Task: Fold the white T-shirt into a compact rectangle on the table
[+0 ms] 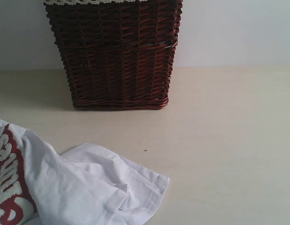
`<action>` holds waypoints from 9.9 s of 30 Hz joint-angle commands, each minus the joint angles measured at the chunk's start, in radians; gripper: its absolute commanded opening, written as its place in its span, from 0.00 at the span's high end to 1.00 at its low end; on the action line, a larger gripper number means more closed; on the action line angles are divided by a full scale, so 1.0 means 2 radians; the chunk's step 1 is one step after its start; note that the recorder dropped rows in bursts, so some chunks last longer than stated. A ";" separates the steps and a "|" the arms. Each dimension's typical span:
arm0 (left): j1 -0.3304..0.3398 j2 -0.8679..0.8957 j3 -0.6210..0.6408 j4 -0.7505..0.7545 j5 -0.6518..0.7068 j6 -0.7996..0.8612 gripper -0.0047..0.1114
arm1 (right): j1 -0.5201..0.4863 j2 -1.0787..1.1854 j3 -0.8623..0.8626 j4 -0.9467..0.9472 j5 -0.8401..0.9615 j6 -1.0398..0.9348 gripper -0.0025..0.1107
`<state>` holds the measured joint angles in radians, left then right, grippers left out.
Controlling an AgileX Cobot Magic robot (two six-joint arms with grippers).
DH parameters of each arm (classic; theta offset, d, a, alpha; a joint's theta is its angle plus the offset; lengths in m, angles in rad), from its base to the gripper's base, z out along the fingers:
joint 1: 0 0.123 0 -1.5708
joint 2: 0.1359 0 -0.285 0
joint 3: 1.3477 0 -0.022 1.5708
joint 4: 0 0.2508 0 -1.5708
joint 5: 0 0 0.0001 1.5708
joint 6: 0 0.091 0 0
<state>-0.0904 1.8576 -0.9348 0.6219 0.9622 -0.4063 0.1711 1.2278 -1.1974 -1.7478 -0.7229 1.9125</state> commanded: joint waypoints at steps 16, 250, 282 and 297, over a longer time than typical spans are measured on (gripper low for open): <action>0.009 -0.308 0.039 -0.206 -0.320 0.038 0.96 | 0.013 0.121 0.047 0.002 -0.083 -0.045 0.66; -0.463 -0.140 0.065 -0.394 -0.096 0.390 0.96 | 0.068 0.278 -0.103 0.762 0.721 -0.999 0.77; -0.463 -0.176 0.065 -0.535 0.077 0.537 0.96 | 0.067 0.494 -0.103 0.696 0.681 -1.052 0.98; -0.463 -0.177 0.065 -0.596 0.129 0.613 0.96 | 0.065 0.494 -0.153 0.586 0.621 -0.930 0.98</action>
<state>-1.0093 1.5156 -0.8067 -0.5120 1.1909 0.7868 0.3066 2.2181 -1.4606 -0.5627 0.5381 0.0251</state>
